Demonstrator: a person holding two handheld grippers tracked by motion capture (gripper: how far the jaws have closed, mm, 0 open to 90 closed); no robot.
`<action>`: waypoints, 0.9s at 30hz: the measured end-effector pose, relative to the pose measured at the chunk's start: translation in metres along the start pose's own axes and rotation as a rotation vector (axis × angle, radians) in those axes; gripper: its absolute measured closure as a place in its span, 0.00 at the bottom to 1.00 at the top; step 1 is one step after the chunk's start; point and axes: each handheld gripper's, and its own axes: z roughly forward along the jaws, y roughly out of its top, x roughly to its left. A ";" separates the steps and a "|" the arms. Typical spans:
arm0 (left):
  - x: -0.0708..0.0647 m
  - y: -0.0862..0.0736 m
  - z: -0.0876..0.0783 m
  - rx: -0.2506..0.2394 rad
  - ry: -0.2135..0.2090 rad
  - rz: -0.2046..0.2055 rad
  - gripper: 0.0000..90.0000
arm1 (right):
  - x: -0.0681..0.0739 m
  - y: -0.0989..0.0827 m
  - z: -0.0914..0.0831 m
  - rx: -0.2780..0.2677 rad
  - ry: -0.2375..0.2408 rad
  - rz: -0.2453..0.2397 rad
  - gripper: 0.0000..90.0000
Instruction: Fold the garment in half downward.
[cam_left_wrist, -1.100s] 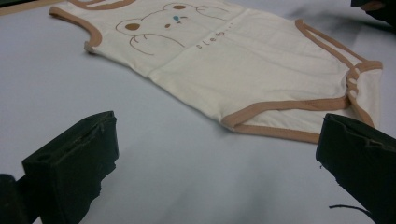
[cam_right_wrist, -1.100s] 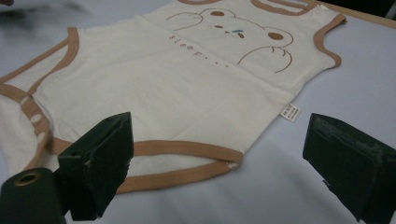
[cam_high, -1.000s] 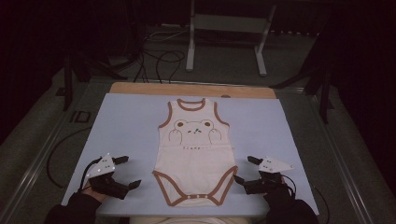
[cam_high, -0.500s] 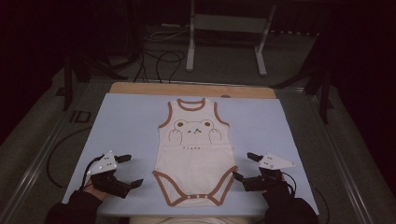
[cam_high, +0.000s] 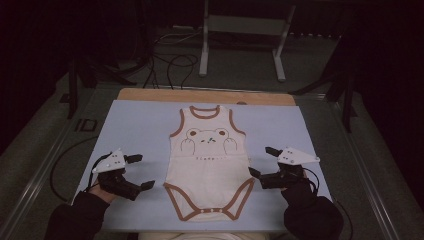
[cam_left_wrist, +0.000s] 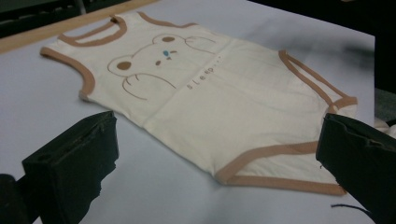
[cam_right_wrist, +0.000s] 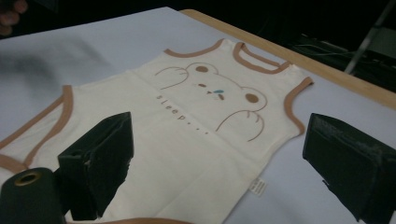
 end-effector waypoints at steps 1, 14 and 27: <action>0.000 0.000 0.000 0.000 0.000 0.000 0.00 | -0.001 0.002 0.001 -0.001 -0.003 -0.004 0.10; 0.021 0.028 0.004 0.004 0.013 0.000 0.00 | -0.019 0.029 0.009 0.000 -0.016 -0.001 0.10; 0.035 0.044 0.030 0.026 0.014 -0.018 0.00 | -0.034 0.043 0.037 0.007 0.010 0.023 0.10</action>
